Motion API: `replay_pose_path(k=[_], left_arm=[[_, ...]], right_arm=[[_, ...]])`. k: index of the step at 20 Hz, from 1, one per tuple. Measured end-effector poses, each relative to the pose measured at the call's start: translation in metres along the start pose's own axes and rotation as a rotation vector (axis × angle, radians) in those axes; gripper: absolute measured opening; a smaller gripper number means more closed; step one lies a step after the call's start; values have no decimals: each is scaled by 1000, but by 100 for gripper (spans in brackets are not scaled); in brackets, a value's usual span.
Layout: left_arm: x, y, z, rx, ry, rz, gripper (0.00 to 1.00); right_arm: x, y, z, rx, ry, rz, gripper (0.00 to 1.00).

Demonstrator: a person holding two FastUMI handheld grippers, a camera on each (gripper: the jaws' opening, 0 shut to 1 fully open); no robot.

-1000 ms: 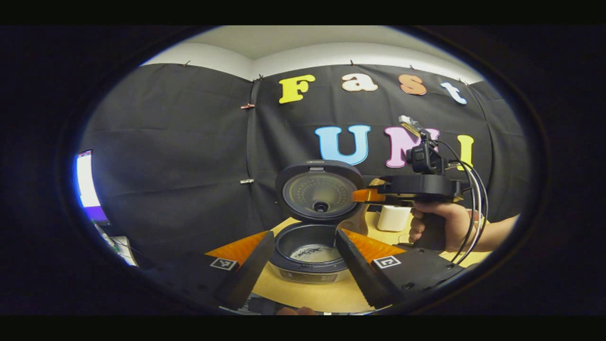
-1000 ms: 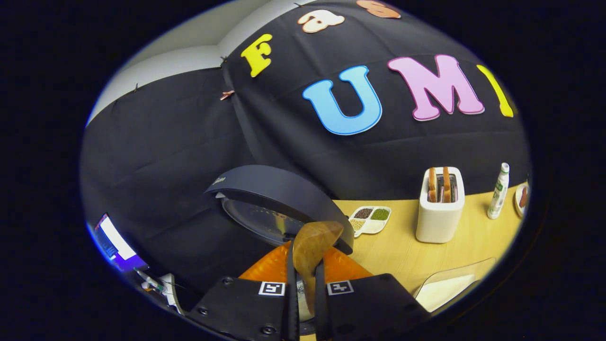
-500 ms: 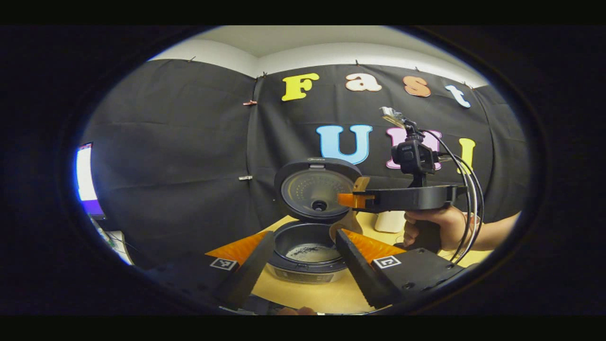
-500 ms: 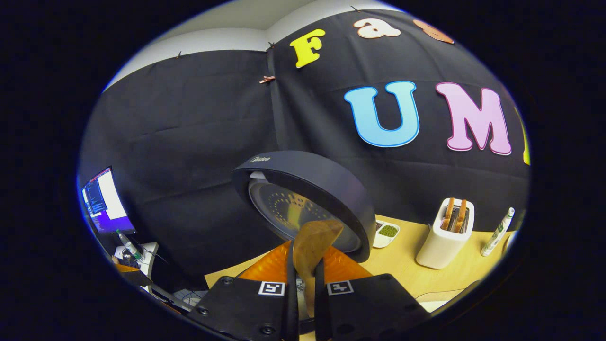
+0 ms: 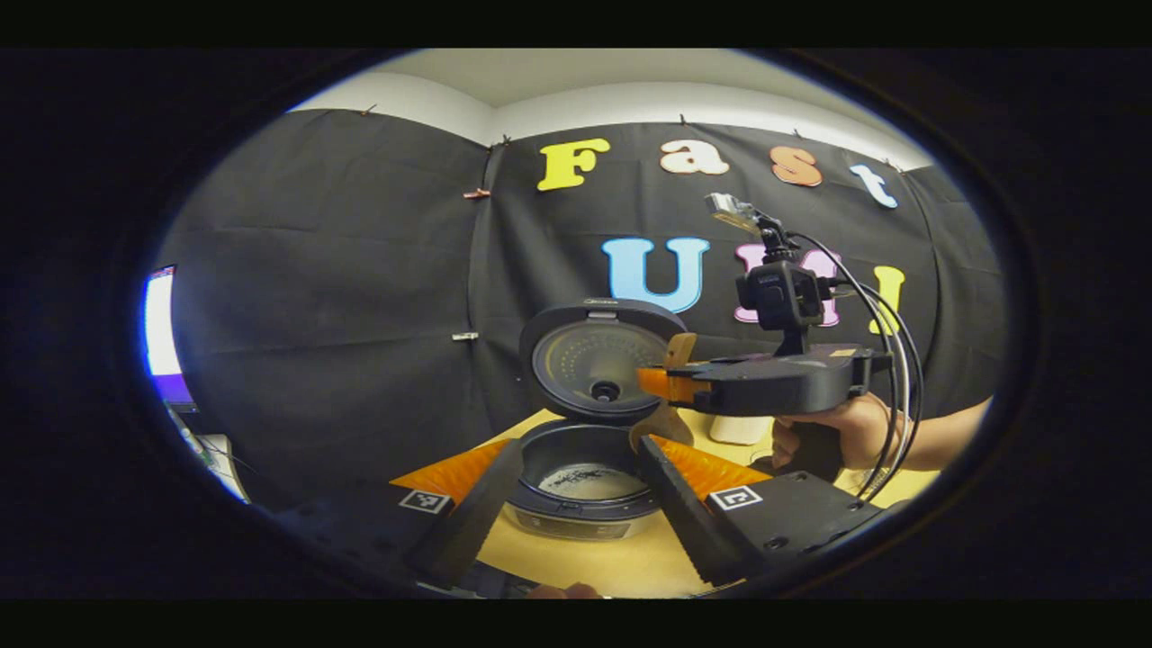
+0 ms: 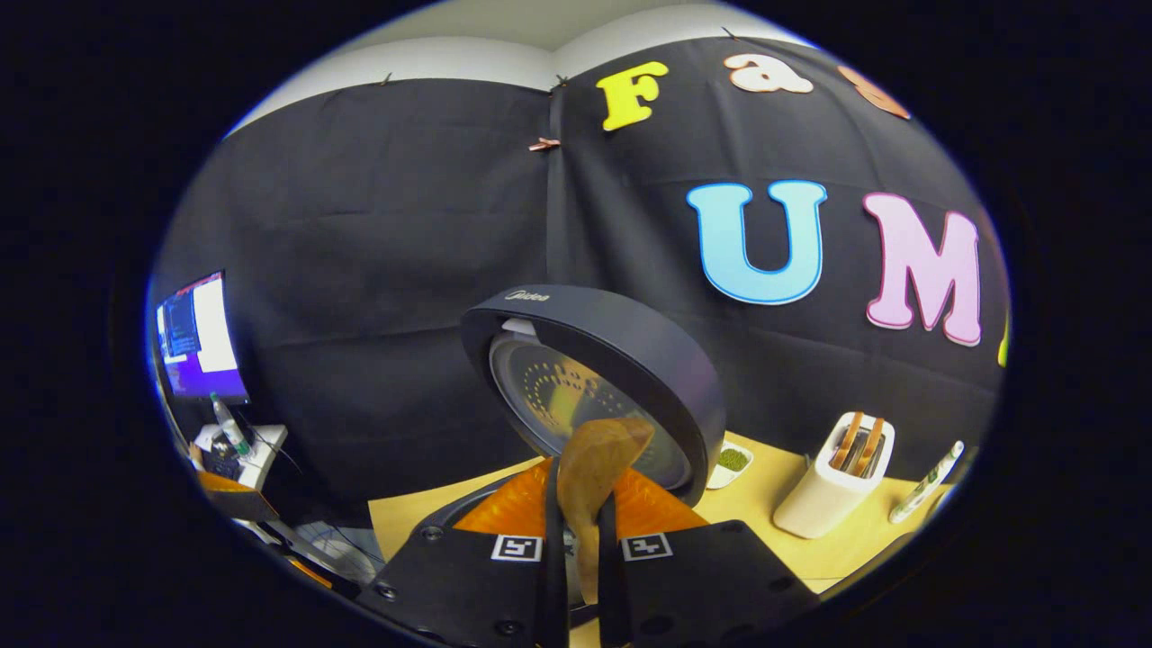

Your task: Close the left gripper, press the button to open the rice cooker; take a wooden spoon from the chopstick holder with the right hand, scoop a spoonful of rice and pour it into the rice cooker, then put the wooden spoon back into the chopstick holder.

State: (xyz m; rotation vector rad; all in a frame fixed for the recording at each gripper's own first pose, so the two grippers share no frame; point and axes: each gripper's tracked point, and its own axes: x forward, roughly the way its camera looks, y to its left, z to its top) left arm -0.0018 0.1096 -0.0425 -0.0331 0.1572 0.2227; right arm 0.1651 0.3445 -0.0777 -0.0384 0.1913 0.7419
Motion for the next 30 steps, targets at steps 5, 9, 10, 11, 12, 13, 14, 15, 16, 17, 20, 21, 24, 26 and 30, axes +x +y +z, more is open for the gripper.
replay_pose_path(k=[5,9,10,11,12,13,14,15,16,17,20,21,24,26,30], left_arm=[[-2,-6,0,0,-3,-13,89],[-4,-10,3,15,-14,-25,89],[-6,-10,3,15,-14,-26,92],[-6,-10,3,16,-13,-27,92],[-7,-10,2,17,-12,-27,89],[-8,-10,3,19,-13,-26,89],[-8,-10,3,23,-12,-23,89],[-9,-10,3,24,-12,-22,89],[-8,-12,4,26,-10,-23,89],[-8,-14,5,26,-11,-26,89],[-9,-28,2,27,-5,-50,89],[-9,-33,4,28,-7,-61,89],[-7,-50,5,33,-10,-87,89],[-4,-62,4,30,-5,-108,92],[-1,-82,4,53,-6,-135,89]], right_arm=[[-4,3,6,-49,-21,1,17],[-9,1,7,-44,-27,-6,17],[-11,-1,7,-27,-28,-11,17],[-13,-4,7,-7,-30,-17,17],[-16,-8,8,18,-32,-26,17],[-19,-12,8,44,-34,-37,18],[-21,-18,7,69,-30,-49,18],[-25,-25,6,98,-27,-61,18],[-30,-33,3,123,-22,-76,17],[-34,-42,0,145,-18,-91,17],[-51,-74,-6,181,-14,-153,17],[-60,-85,-8,189,-15,-175,17],[-87,-120,-11,210,-21,-242,13],[-106,-142,-16,220,-23,-289,17],[-141,-186,-24,261,-23,-375,17]])
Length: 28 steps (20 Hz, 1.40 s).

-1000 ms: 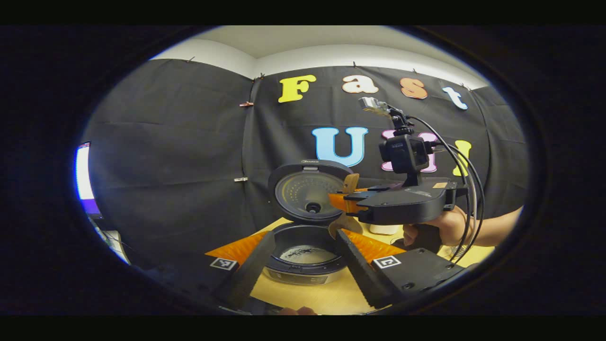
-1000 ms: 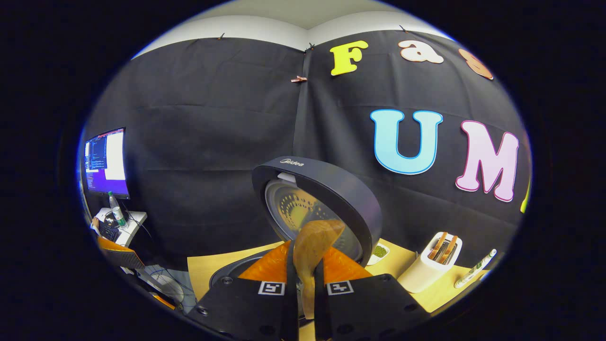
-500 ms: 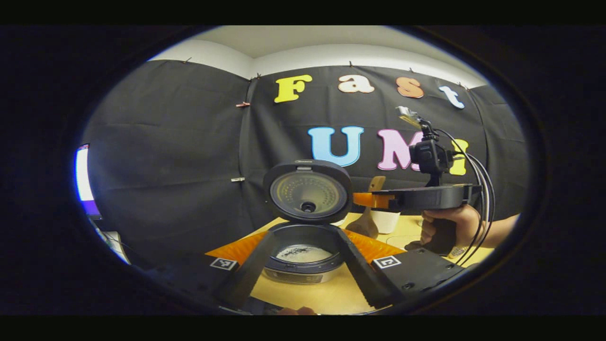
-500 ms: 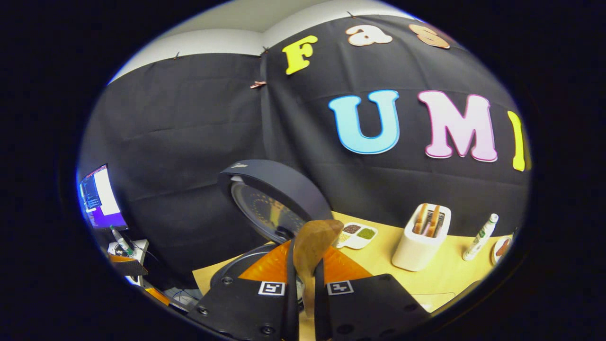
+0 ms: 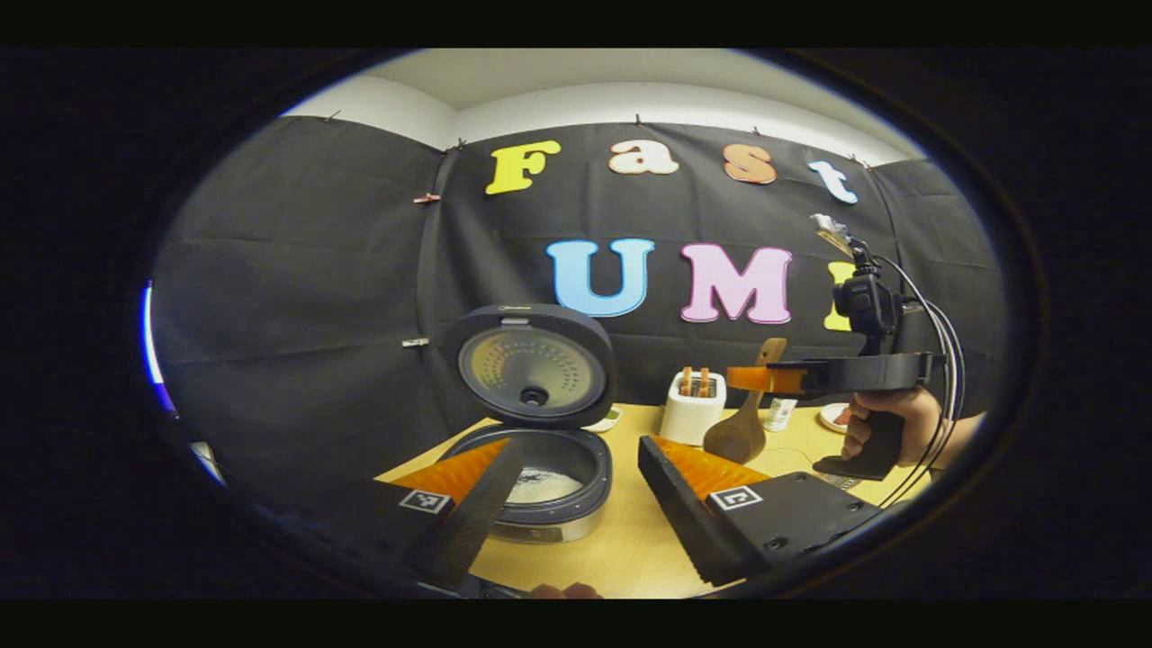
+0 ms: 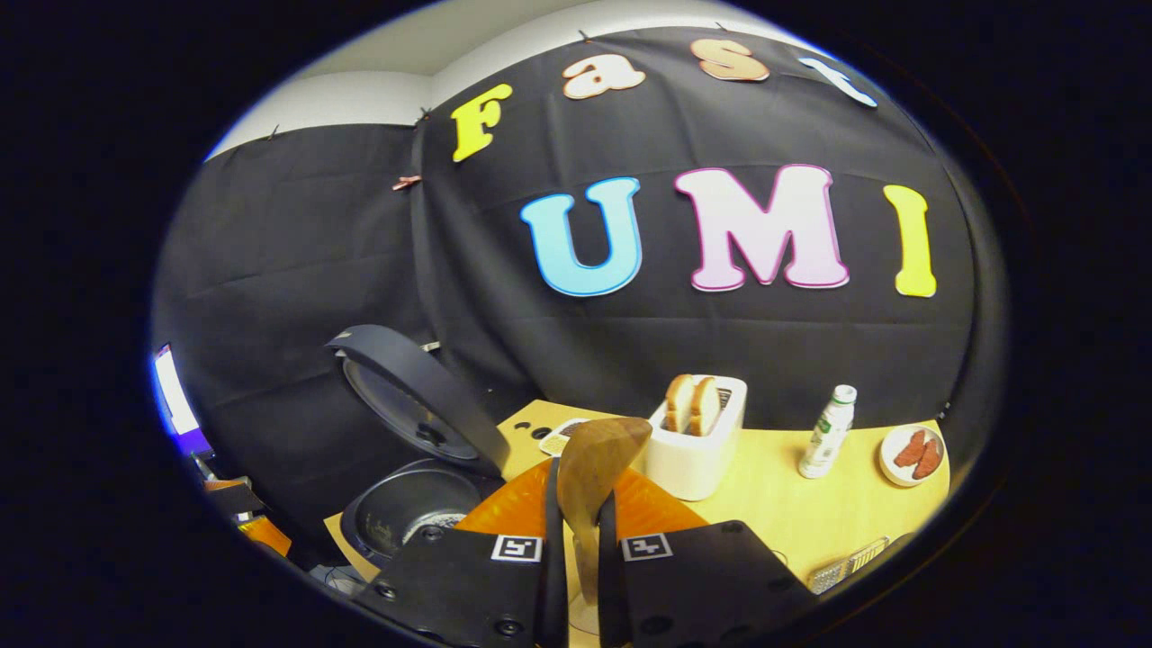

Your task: Close the left gripper, press the button to open the rice cooker; take a wooden spoon from the chopstick holder with the right hand, scoop a spoonful of rice and pour it into the rice cooker, then put the wooden spoon back into the chopstick holder.

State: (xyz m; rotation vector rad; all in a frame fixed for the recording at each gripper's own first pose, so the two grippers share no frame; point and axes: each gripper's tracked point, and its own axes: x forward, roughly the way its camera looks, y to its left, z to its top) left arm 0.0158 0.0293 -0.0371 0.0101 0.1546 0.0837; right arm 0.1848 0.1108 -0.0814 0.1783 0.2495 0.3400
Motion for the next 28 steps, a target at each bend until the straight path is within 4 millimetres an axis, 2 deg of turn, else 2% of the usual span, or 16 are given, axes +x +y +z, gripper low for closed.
replay_pose_path(k=[4,9,10,12,21,24,28], left_arm=[[5,-16,-6,3,13,-22,89],[15,-35,0,29,-1,-42,89],[18,-38,1,34,-1,-44,92],[23,-42,1,41,-2,-48,89],[48,-44,14,79,-40,-27,89],[54,-45,16,84,-43,-27,89],[56,-47,14,79,-34,-31,89]], right_arm=[[-17,-53,10,41,-25,-85,17],[-40,-119,12,70,-34,-187,17],[-45,-132,13,73,-35,-207,17],[-53,-156,11,73,-35,-245,17],[-91,-240,-11,83,2,-391,17],[-101,-261,-18,79,15,-430,17],[-109,-280,-33,93,43,-465,17]])
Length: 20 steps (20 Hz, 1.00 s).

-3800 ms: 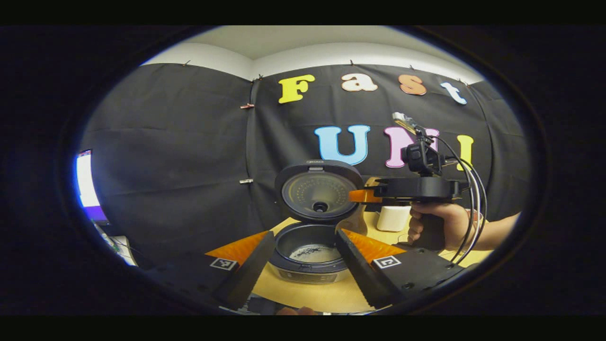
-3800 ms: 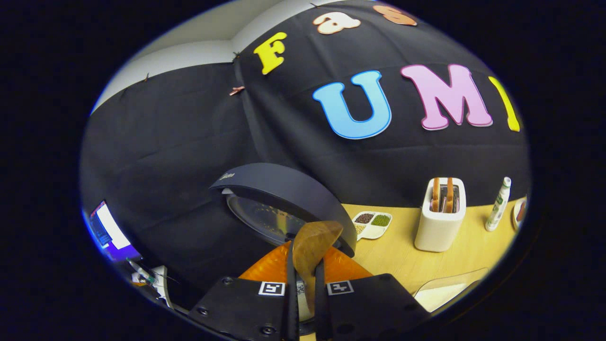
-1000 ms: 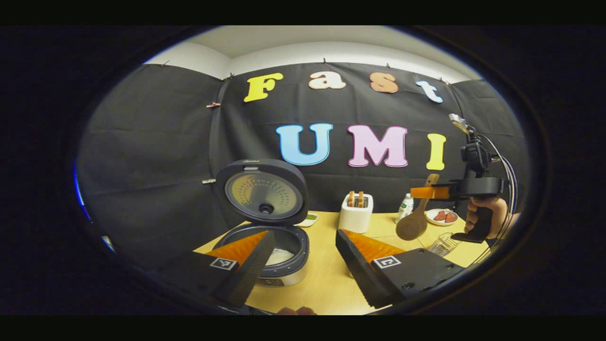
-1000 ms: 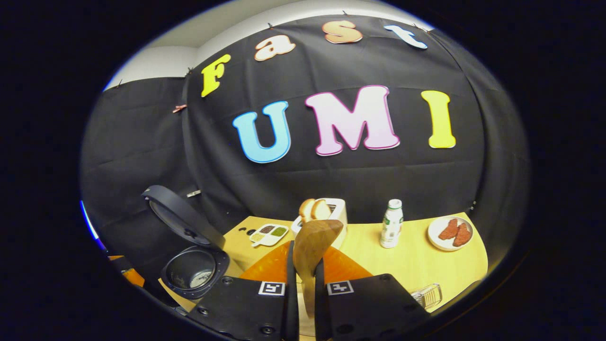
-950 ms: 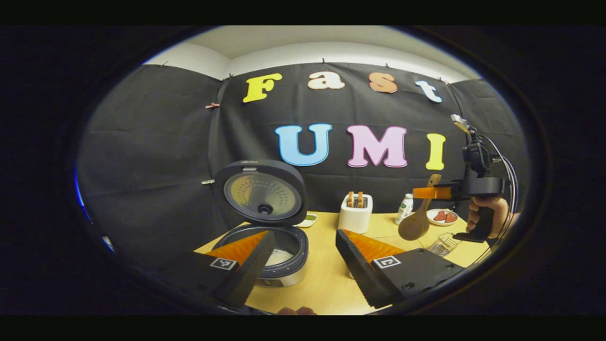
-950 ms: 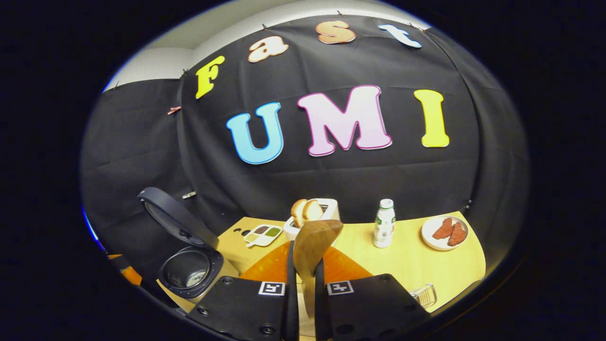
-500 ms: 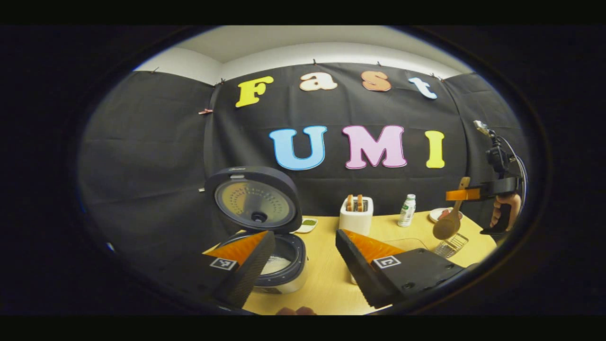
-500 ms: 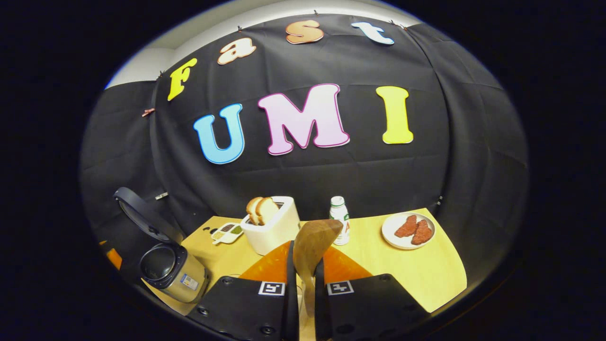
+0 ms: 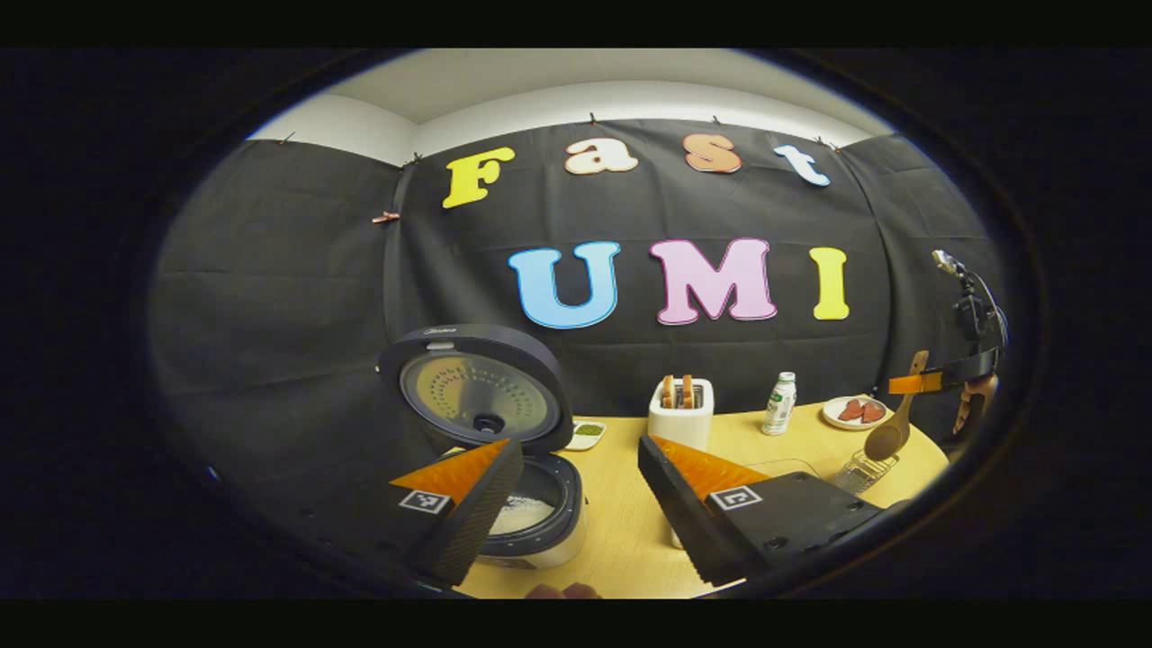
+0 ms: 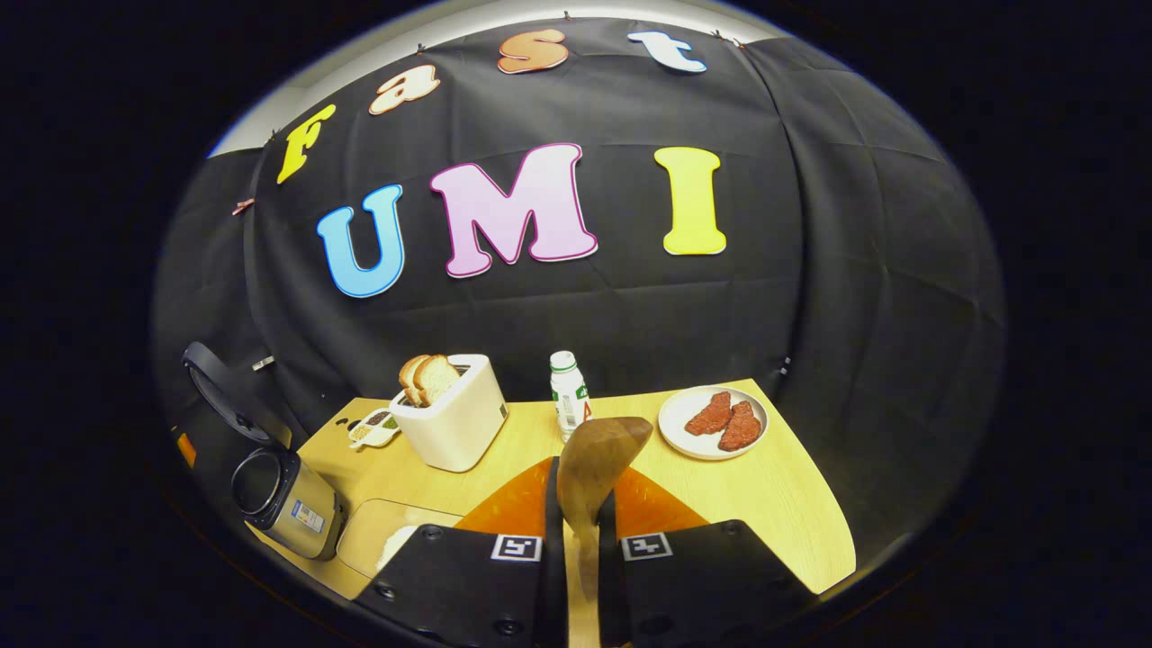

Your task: Close the left gripper, press the button to open the rice cooker; take a wooden spoon from the chopstick holder with the right hand, scoop a spoonful of rice and pour it into the rice cooker, then put the wooden spoon back into the chopstick holder.

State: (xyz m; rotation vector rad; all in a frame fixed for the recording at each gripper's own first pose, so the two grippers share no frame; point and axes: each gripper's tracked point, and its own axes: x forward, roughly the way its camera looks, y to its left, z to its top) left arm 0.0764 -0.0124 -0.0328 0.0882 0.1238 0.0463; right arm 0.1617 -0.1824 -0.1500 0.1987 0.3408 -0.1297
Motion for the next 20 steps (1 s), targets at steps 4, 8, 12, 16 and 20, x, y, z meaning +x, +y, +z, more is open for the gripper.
replay_pose_path(k=[4,8,12,16,20], left_arm=[[-3,2,-3,-6,13,4,89],[-8,3,0,12,5,-1,89],[-13,8,-1,8,8,7,89],[-20,13,0,10,6,14,89],[-27,16,-1,4,11,21,89]], right_arm=[[1,-11,-22,-7,42,-27,17],[-2,-16,-40,-8,79,-44,17],[-7,-22,-56,1,109,-74,17],[-11,-31,-74,17,153,-107,17],[-13,-40,-84,17,170,-145,20]])
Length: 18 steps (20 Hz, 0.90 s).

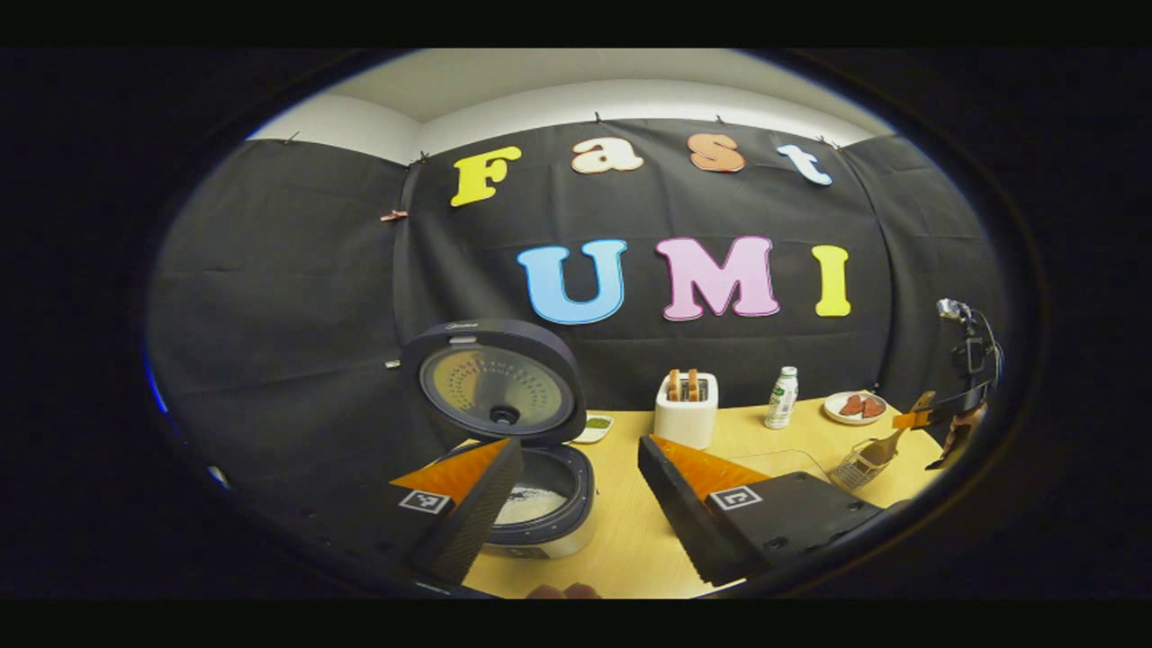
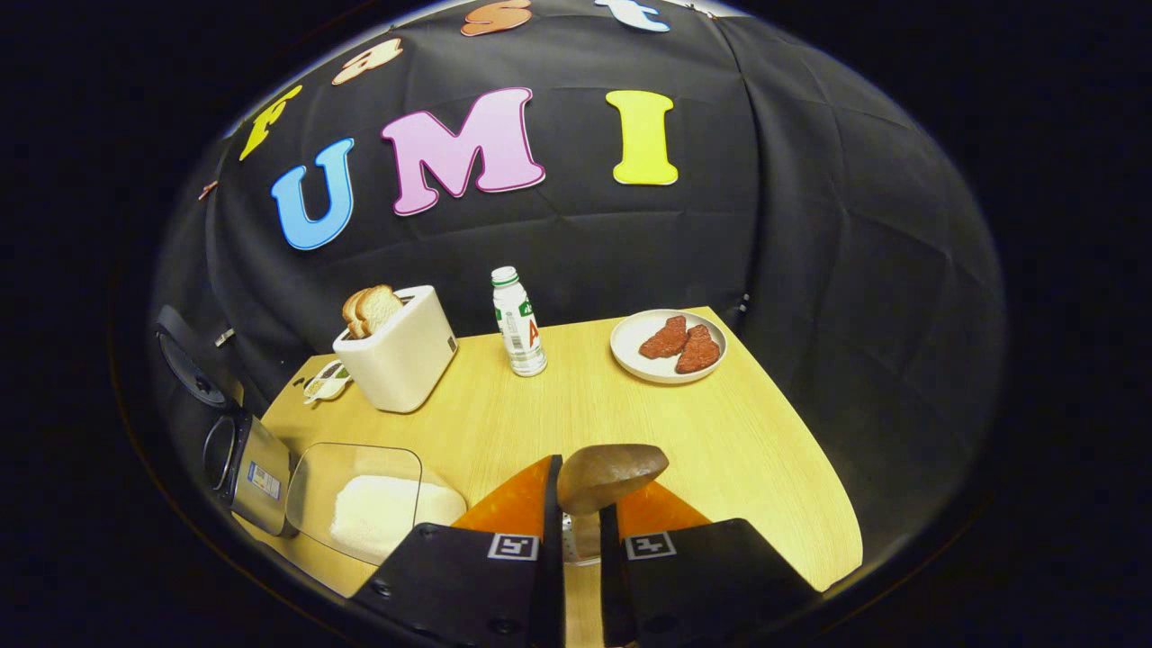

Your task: Close the left gripper, press the button to open the rice cooker; take a wooden spoon from the chopstick holder with the right hand, scoop a spoonful of rice and pour it into the rice cooker, then put the wooden spoon back into the chopstick holder.

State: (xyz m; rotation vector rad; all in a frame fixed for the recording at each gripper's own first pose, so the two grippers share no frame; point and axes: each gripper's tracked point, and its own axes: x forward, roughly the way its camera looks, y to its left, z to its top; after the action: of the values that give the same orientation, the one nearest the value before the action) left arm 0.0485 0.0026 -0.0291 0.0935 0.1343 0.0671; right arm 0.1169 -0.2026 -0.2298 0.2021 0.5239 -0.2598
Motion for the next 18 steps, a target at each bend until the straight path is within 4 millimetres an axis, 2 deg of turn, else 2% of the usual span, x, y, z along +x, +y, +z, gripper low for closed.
replay_pose_path(k=[2,3,4,5,6,9,13,14,15,18], left_arm=[[-3,-1,-1,0,1,0,89],[-5,-2,-1,0,-4,-1,89],[-5,-3,1,0,-6,-3,89],[-6,-4,2,1,-8,-5,92],[-6,-5,2,1,-9,-5,89],[-8,-7,3,1,-12,-9,89],[-8,-4,5,-3,-14,-4,89],[-9,-4,6,-2,-18,-3,89],[-8,-3,8,0,-23,-2,89],[-7,-2,10,2,-28,-4,89]], right_arm=[[-4,-4,-3,-6,4,-6,24],[-7,-4,0,-6,-5,-2,33],[-9,-6,5,-10,-19,-8,37],[-10,-8,7,-16,-28,-16,37],[-12,-11,9,-19,-33,-27,37],[-18,-22,14,-5,-41,-53,47],[-28,-38,19,31,-51,-85,51],[-30,-42,21,35,-55,-94,46],[-35,-47,24,37,-62,-104,52],[-45,-57,39,49,-99,-125,52]])
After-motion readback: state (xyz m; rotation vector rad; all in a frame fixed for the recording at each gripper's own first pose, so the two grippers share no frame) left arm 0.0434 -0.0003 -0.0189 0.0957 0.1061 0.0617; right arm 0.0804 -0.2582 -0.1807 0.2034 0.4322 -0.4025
